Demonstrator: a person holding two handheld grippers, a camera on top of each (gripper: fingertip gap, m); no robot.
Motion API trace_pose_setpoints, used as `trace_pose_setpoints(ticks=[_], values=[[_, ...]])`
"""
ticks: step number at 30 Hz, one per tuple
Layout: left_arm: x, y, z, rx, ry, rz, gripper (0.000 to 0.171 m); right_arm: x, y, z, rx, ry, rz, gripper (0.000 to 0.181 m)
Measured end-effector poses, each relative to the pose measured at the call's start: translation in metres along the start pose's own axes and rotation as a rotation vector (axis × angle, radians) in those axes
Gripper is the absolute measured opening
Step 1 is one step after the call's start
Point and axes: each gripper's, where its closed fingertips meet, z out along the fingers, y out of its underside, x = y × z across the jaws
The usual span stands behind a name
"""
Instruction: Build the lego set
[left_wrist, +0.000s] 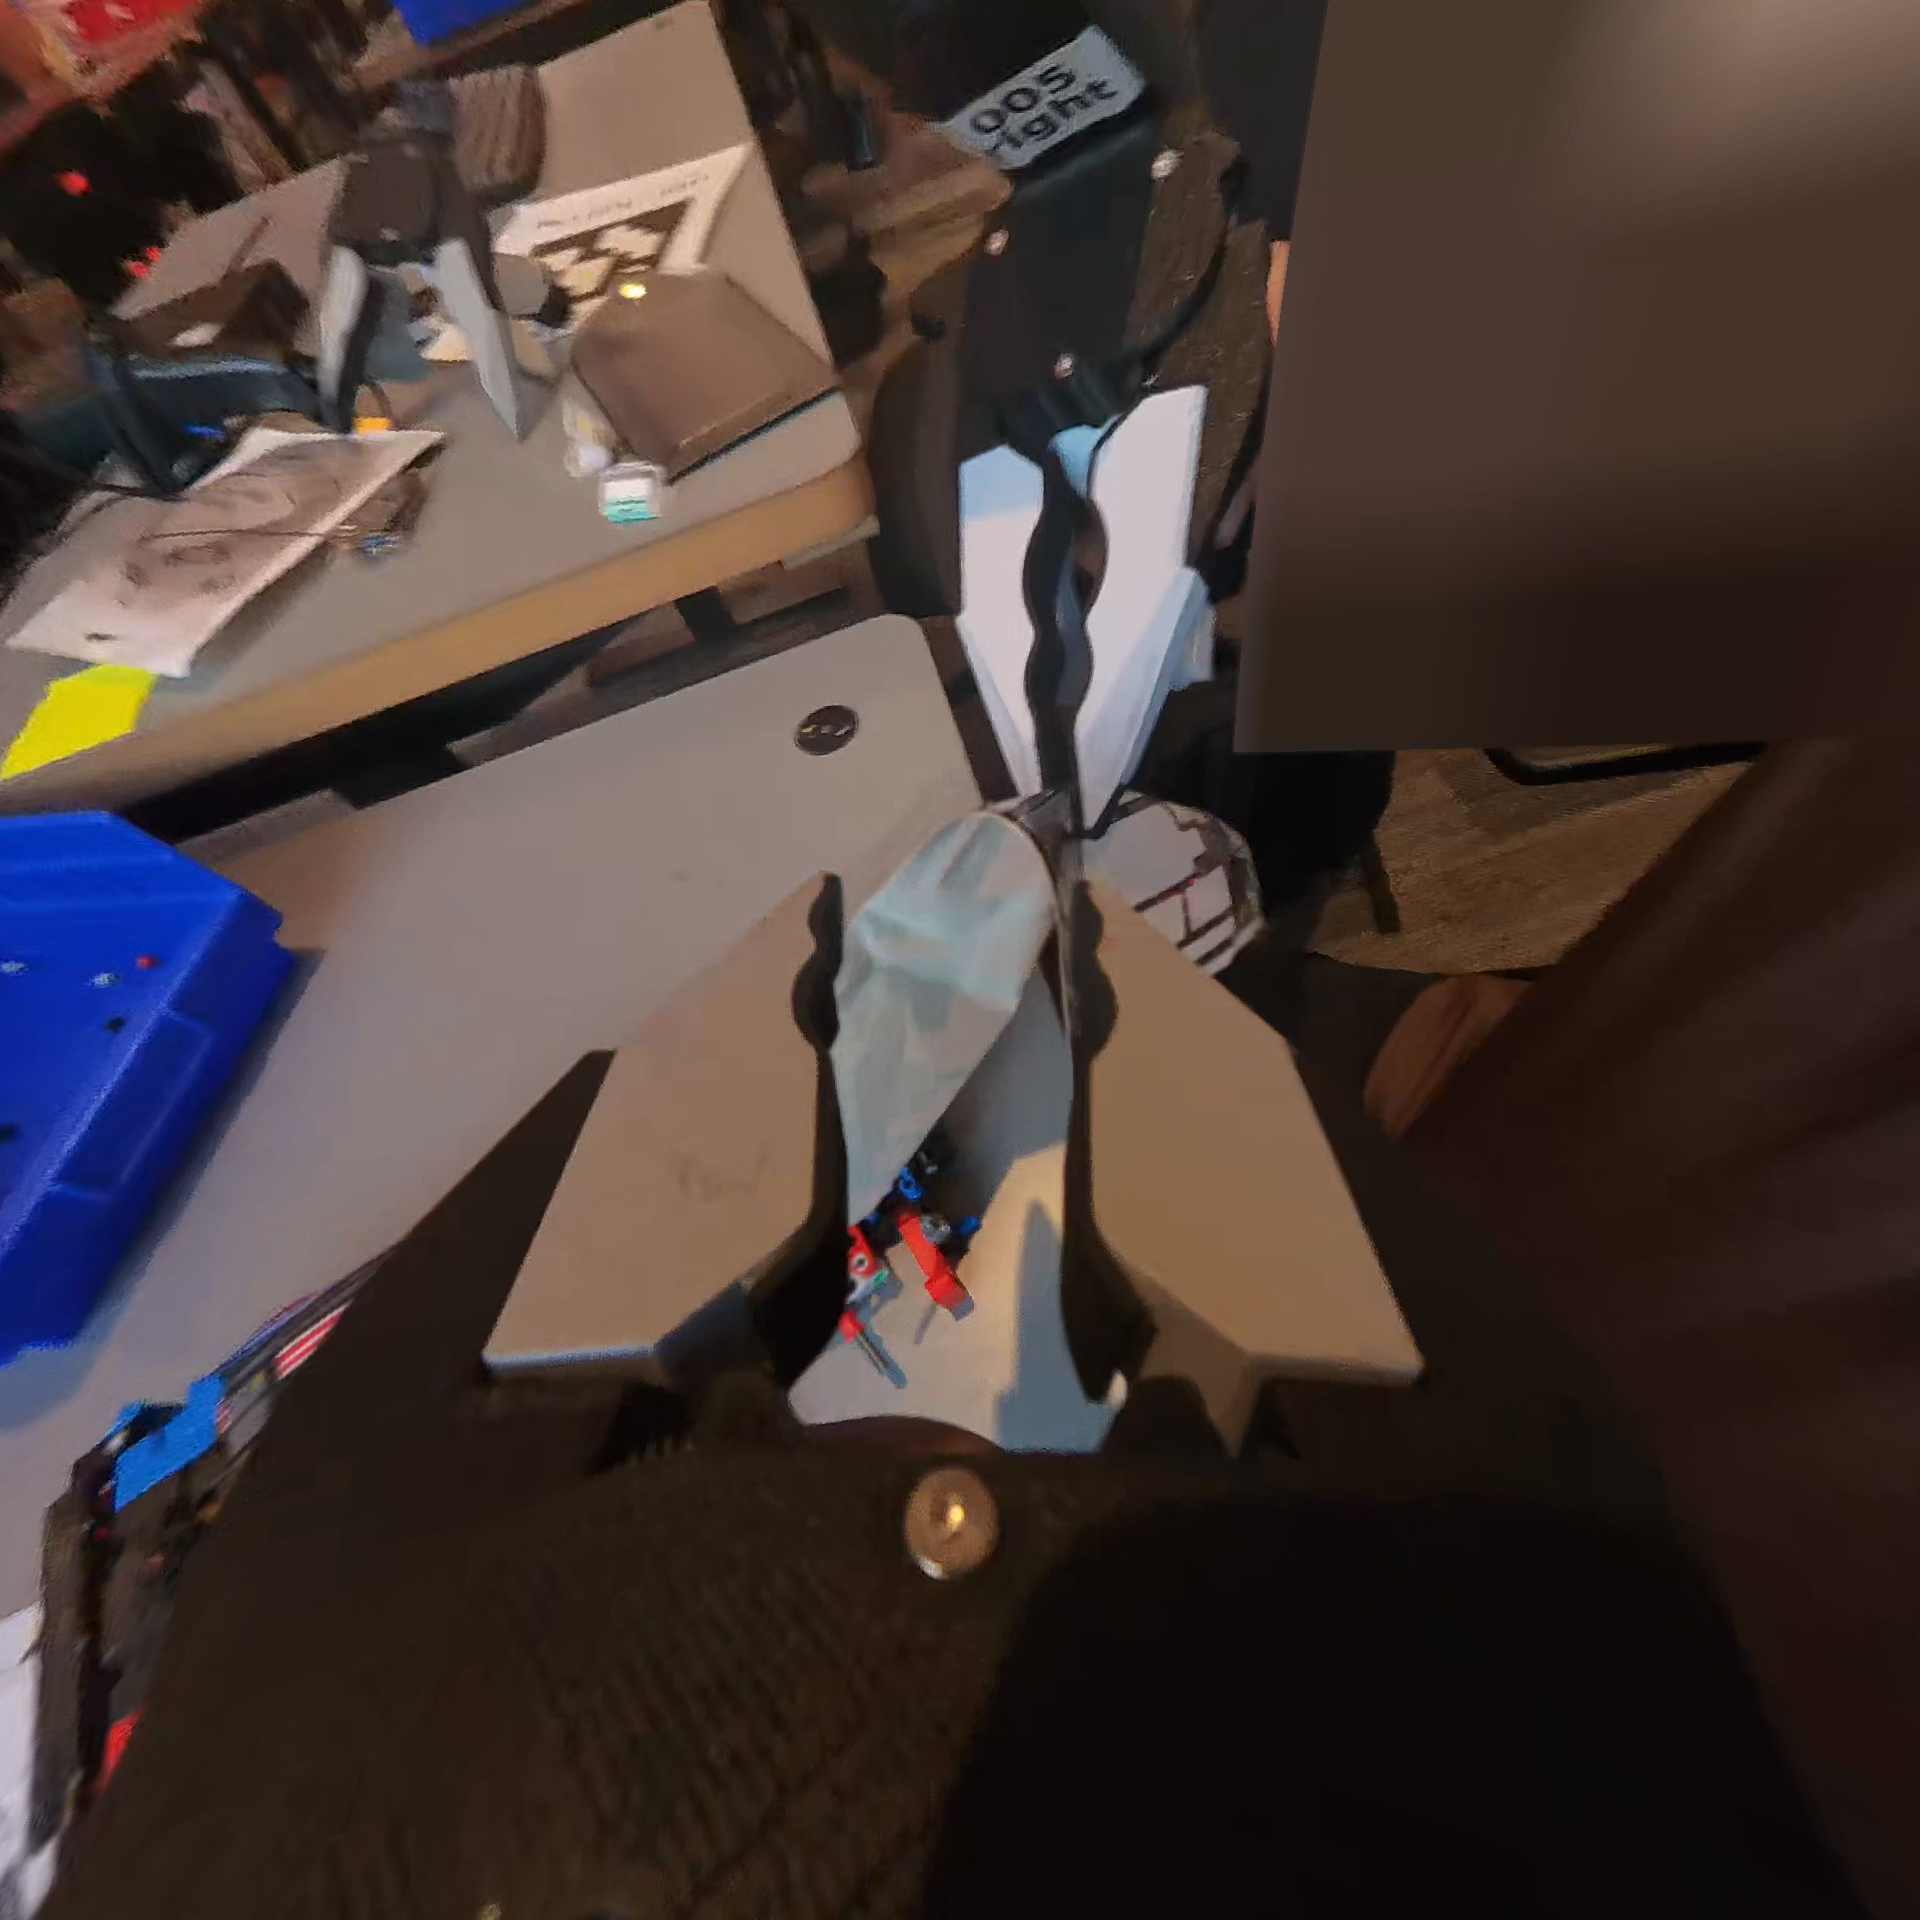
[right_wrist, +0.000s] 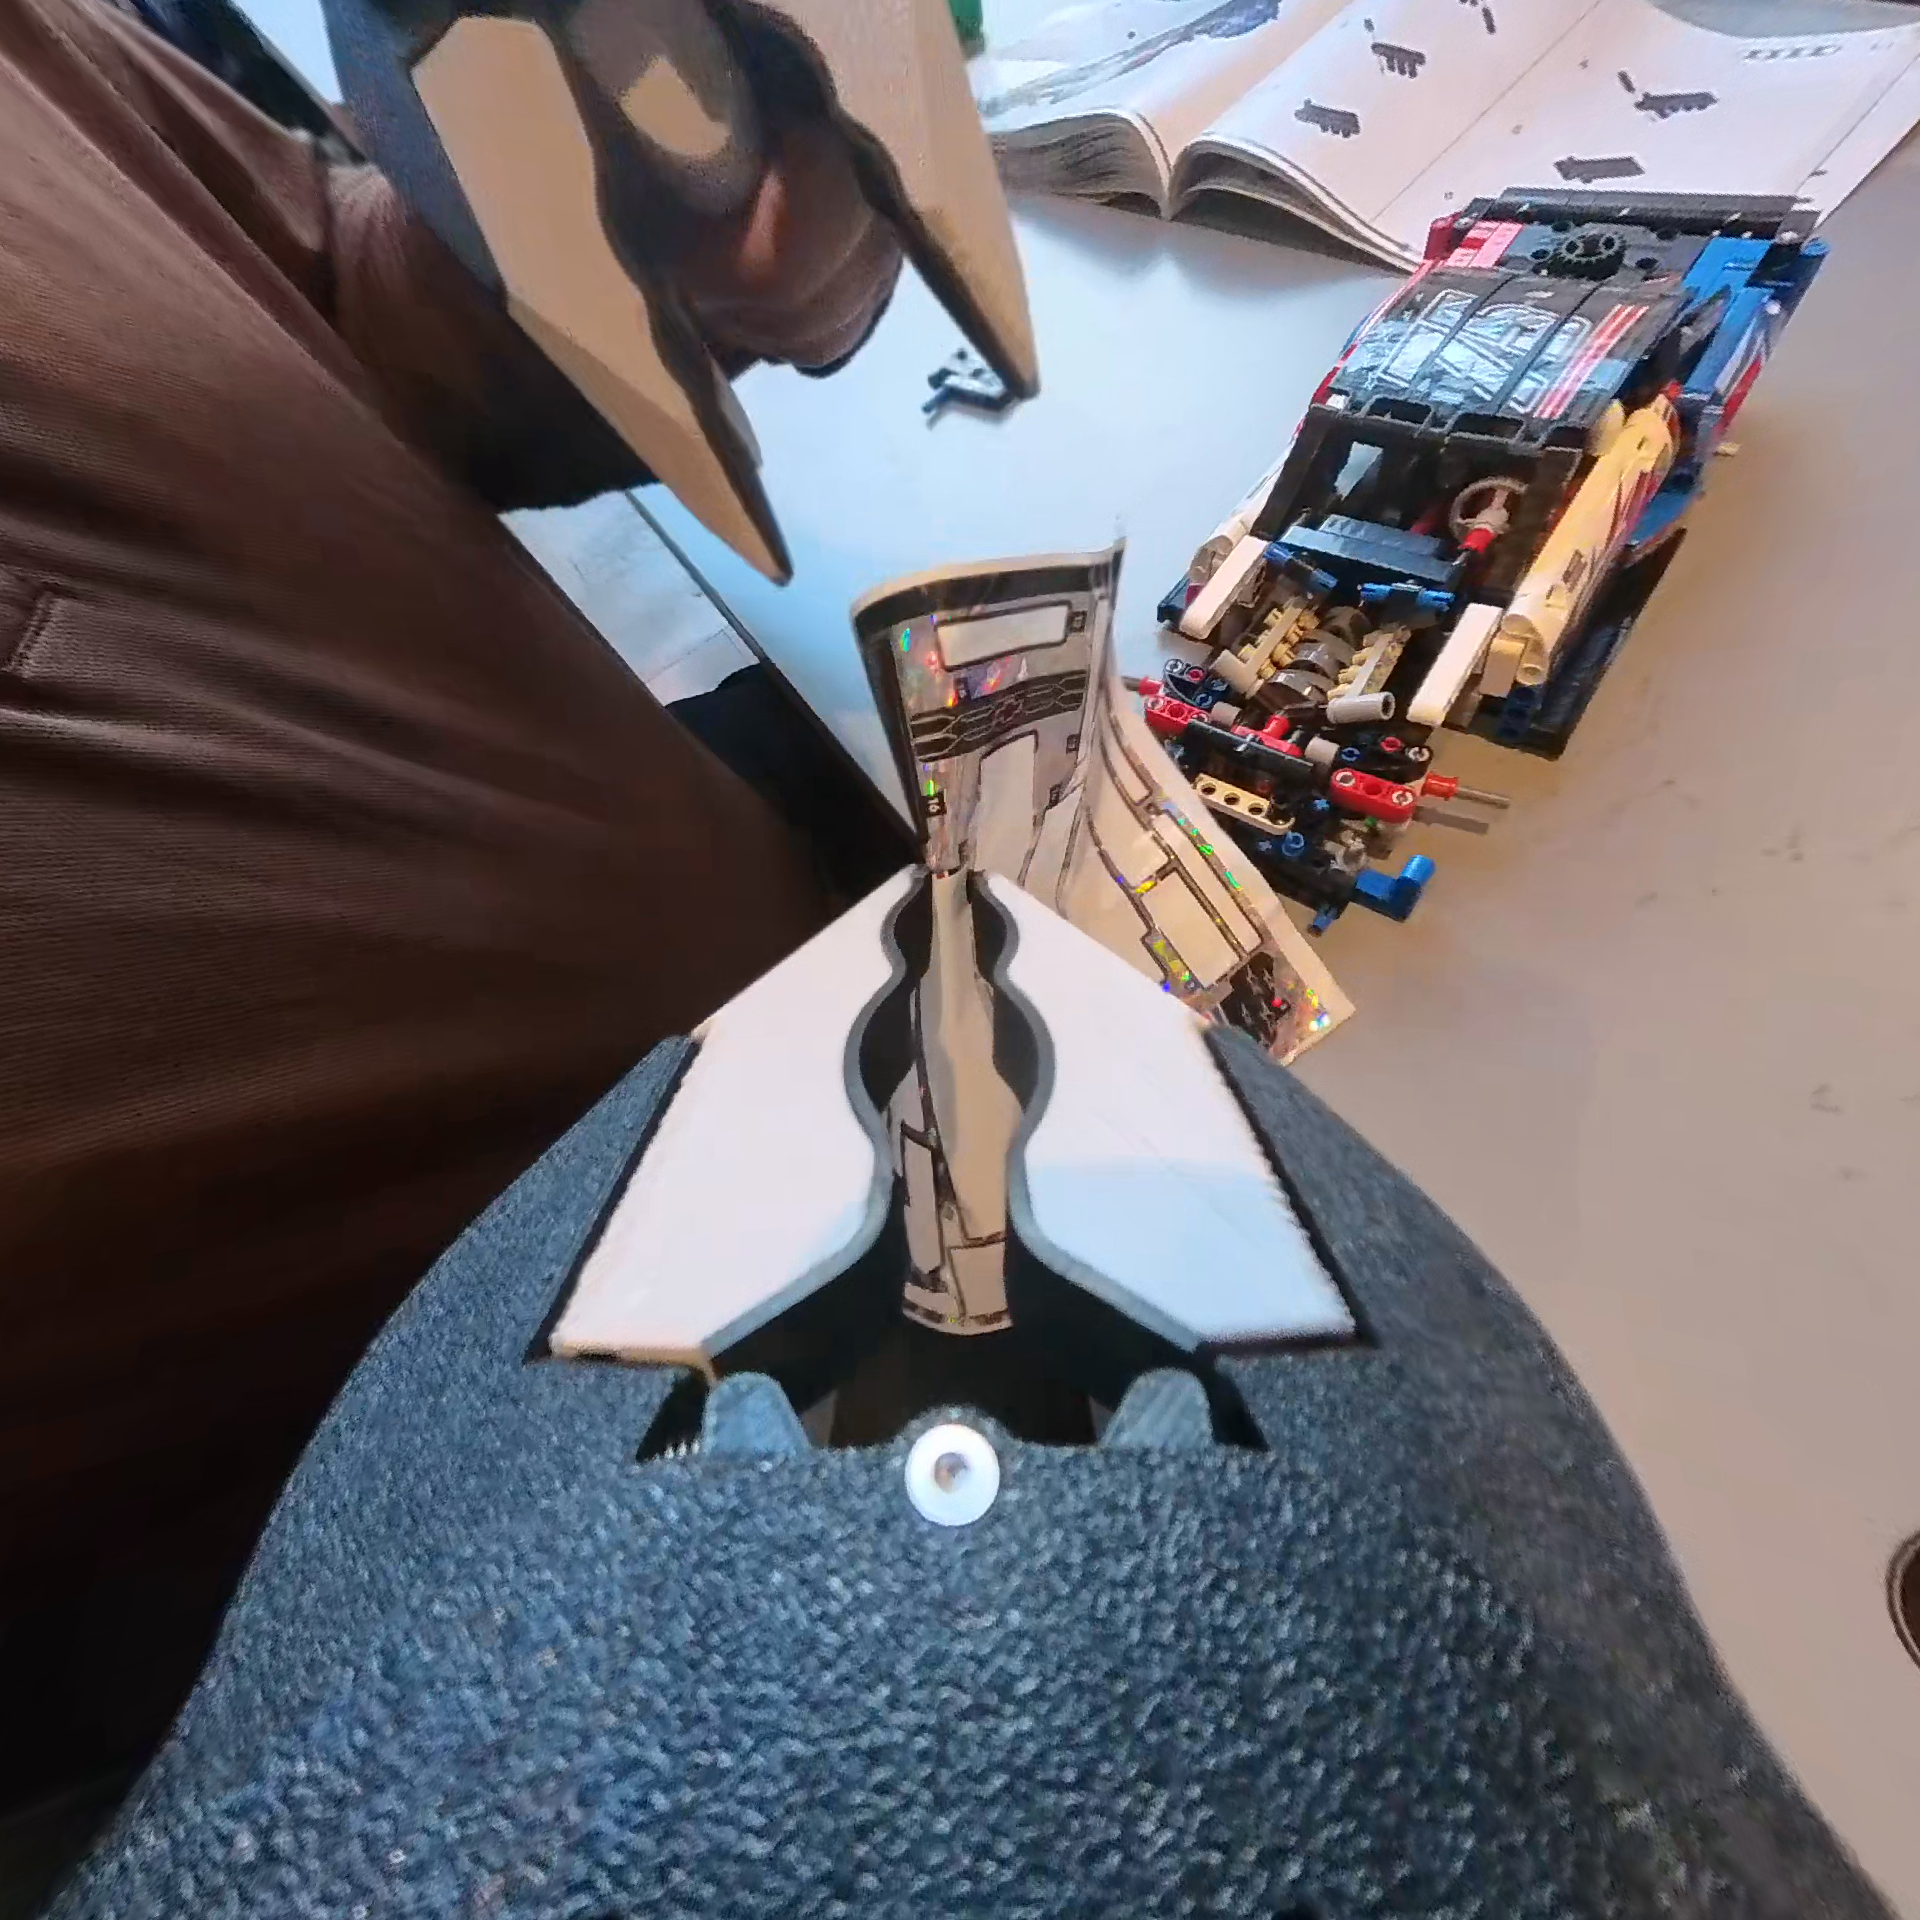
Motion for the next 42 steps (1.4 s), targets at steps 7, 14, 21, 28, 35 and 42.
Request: trace_pose_setpoints(ticks=[7,14,21,28,35,42], values=[[0.022,0.004,0.027,-0.006,0.257,-0.070,0.038,-0.013,-0.002,0.001,0.005,-0.058,0.010,0.005],[0.032,0.010,0.032,0.020,0.304,-0.081,0.015,-0.014,-0.005,-0.002,0.041,-0.115,0.067,0.003],[0.034,0.017,0.034,0.058,0.335,-0.173,0.000,-0.010,0.001,0.003,-0.003,-0.086,0.058,0.014],[0.031,0.014,0.038,0.106,0.399,-0.411,0.000,-0.006,-0.026,-0.007,0.057,0.098,-0.114,0.014],[0.031,0.010,0.040,0.132,0.442,-0.536,0.000,-0.005,-0.023,0.000,-0.023,0.203,-0.228,0.006],[0.032,0.007,0.037,0.183,0.470,-0.651,0.011,-0.005,-0.023,-0.001,-0.032,0.224,-0.230,0.003]])
